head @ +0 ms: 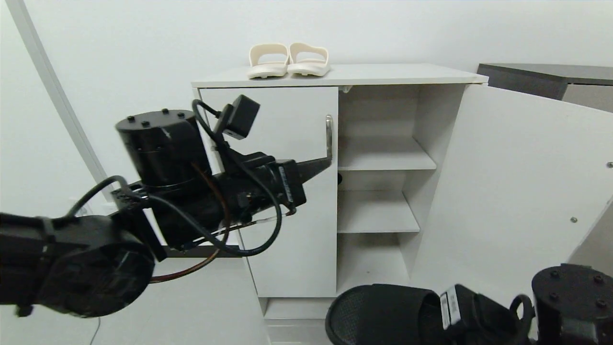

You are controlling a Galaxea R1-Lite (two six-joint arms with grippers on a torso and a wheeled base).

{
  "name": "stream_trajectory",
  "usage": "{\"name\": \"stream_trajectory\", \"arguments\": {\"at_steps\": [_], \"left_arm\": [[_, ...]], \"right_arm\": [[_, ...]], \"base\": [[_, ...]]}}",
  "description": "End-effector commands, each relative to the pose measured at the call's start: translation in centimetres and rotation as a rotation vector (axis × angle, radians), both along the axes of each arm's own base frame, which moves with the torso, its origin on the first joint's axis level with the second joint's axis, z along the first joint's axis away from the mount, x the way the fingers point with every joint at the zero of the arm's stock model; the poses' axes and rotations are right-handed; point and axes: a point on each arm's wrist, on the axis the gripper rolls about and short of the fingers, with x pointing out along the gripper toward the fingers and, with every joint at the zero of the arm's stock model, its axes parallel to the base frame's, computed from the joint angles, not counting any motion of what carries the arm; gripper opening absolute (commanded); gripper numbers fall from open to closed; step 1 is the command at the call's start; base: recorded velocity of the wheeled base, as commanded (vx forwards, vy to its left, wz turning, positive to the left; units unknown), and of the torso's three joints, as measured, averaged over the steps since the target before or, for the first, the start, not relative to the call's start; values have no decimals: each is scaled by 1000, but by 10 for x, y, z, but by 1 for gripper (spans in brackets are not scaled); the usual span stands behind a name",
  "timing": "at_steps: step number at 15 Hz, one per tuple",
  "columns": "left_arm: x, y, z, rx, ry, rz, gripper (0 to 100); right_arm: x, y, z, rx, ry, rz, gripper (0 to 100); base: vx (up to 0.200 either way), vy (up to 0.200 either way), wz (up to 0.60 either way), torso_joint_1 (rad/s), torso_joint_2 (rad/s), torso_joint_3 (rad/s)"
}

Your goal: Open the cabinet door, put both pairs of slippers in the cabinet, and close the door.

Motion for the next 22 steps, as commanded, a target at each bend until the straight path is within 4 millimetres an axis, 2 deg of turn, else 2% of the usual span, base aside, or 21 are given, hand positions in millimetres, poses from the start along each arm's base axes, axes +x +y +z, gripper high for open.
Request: {"name": "stream_trajectory", "arguments": {"at_steps": [1,3,4,5,6,8,9,12,14,17,19,22], "left_arm": [[-51,63,18,-31,-53,113,0],[-88,93,23,-23,-61,176,0],[-118,110,20,16,-54,253,0],[-130,116,19,32,-55,284,0],[-161,132,12,80,-52,380,0],[-189,149,-4,218,-50,612,0],[-206,163,-19,299,-54,827,0],[-235,176,-46,276,-60,1107,0],[-254,178,-66,261,-103,1212,0],[-266,177,-99,247,-126,1239,0],[-274,176,-125,274,-133,1175,0],[-273,176,-143,304,-95,1159,0]], "right_arm": [[18,4,1,2,31,-198,0],[30,12,3,1,10,-369,0],[37,19,3,4,8,-432,0],[40,21,3,5,6,-448,0],[45,26,2,9,5,-486,0],[49,30,1,21,4,-516,0],[51,31,0,25,-1,-518,0],[51,32,0,31,-6,-519,0],[51,32,0,32,-8,-517,0],[50,33,-1,27,-4,-515,0],[48,36,-3,23,-5,-511,0],[48,38,-6,34,-19,-527,0]], "base": [[0,0,0,0,0,0],[0,0,0,0,0,0],[0,0,0,0,0,0],[0,0,0,0,0,0],[0,0,0,0,0,0],[0,0,0,0,0,0],[0,0,0,0,0,0],[0,0,0,0,0,0],[0,0,0,0,0,0],[0,0,0,0,0,0],[0,0,0,0,0,0],[0,0,0,0,0,0]]}}
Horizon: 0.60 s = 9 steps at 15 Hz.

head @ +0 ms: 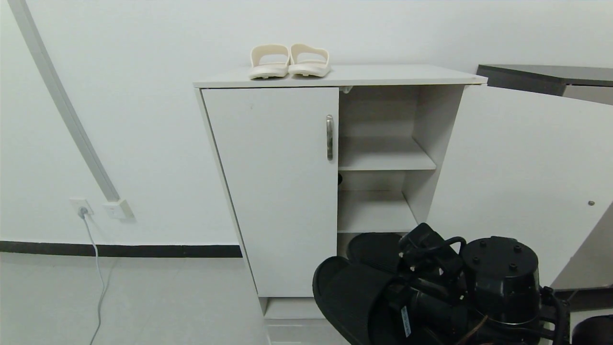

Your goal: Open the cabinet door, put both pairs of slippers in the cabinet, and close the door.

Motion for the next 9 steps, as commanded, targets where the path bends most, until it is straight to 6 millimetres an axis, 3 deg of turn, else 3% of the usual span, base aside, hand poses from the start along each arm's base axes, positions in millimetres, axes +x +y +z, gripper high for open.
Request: {"name": "stream_trajectory", "arguments": {"at_steps": [1,7,9], "left_arm": [[-1,0,-18,13,2,-13,0],[2,-5,-20,75,-13,-227,0],[2,-7,-26,64,60,-308,0]], "right_arm": [[0,1,-3,-2,2,1,0],[1,2,-8,-8,11,0,0],[1,2,-10,-7,10,0,0]], "base": [[0,0,0,0,0,0],[0,0,0,0,0,0],[0,0,0,0,0,0]]}}
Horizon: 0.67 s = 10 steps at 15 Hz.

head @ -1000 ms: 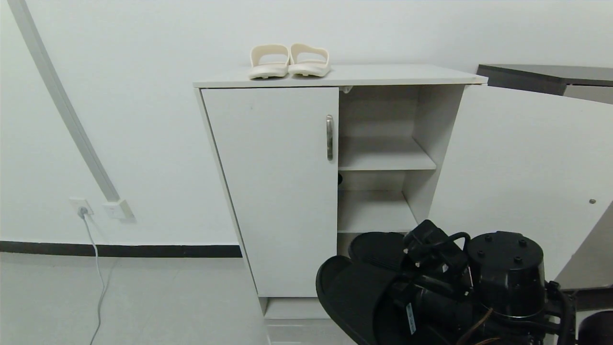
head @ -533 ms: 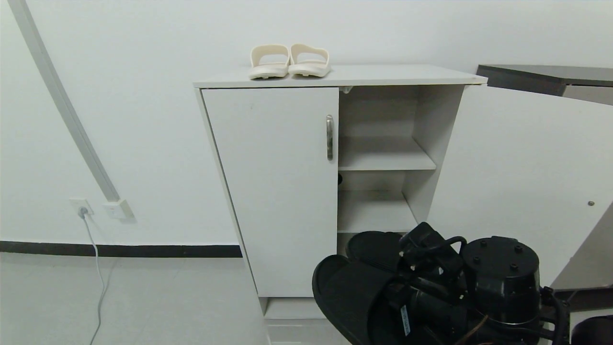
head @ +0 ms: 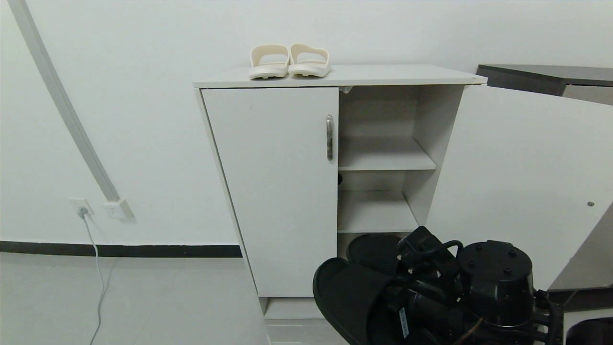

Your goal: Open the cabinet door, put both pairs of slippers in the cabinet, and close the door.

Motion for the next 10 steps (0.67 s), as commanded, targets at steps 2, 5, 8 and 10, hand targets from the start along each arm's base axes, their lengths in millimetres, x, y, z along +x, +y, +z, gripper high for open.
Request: {"name": "stream_trajectory", "arguments": {"at_steps": [2,5,8,10], "left_arm": [[0,0,1,-15,-8,-17,0],[0,0,1,-29,-9,-16,0],[0,0,1,-32,-9,-15,0],[0,0,1,-31,-9,-15,0]], "right_arm": [[1,1,-4,-4,4,-2,0],[12,11,-13,-15,-11,-100,0],[30,37,-19,32,-49,-273,0],[47,51,-29,13,-81,-395,0]], "base": [[0,0,0,0,0,0],[0,0,0,0,0,0],[0,0,0,0,0,0],[0,0,0,0,0,0]]}}
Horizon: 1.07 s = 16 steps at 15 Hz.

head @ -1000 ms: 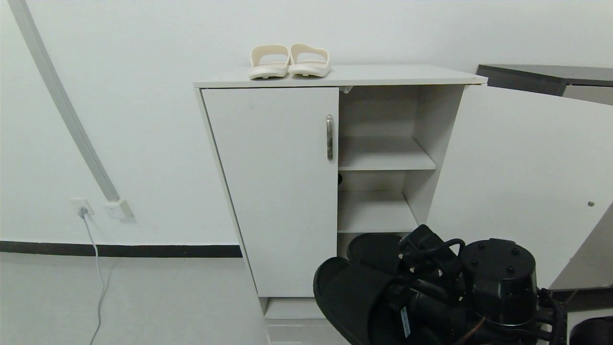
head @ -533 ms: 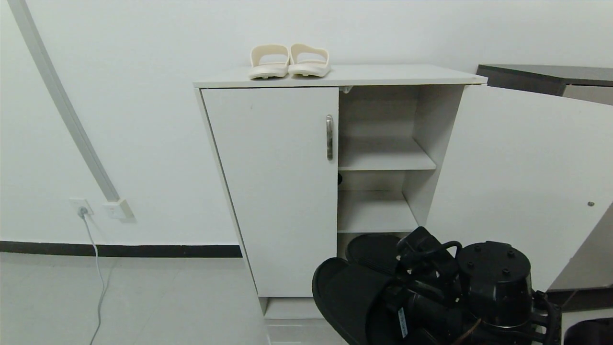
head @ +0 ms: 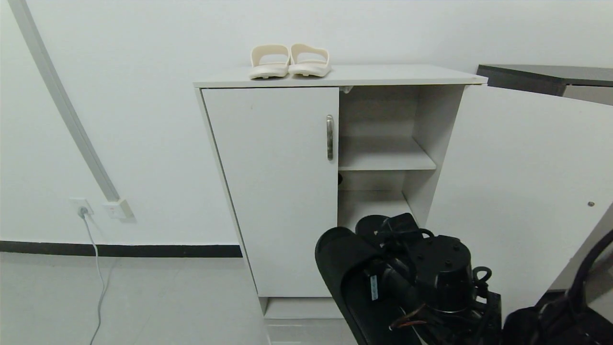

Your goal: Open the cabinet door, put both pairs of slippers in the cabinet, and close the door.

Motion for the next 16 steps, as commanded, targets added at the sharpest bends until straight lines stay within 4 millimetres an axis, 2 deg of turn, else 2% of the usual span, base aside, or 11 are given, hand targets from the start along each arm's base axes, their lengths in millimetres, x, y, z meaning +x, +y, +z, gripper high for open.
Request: {"name": "stream_trajectory", "arguments": {"at_steps": [1,4,6,7,13,16], "left_arm": [[0,0,0,1,3,0,0],[0,0,0,1,3,0,0],[0,0,0,1,3,0,0],[0,0,0,1,3,2,0],[0,0,0,-1,4,0,0],[0,0,0,1,3,2,0]], "right_arm": [[25,22,-23,-31,-6,-110,0],[48,35,-27,-9,-38,-196,0],[55,34,-27,-7,-50,-249,0],[56,31,-28,-8,-47,-258,0],[59,20,-35,-18,-31,-313,0],[62,18,-41,-31,-22,-321,0]], "base": [[0,0,0,0,0,0],[0,0,0,0,0,0],[0,0,0,0,0,0],[0,0,0,0,0,0],[0,-200,0,3,2,2],[0,0,0,0,0,0]]}}
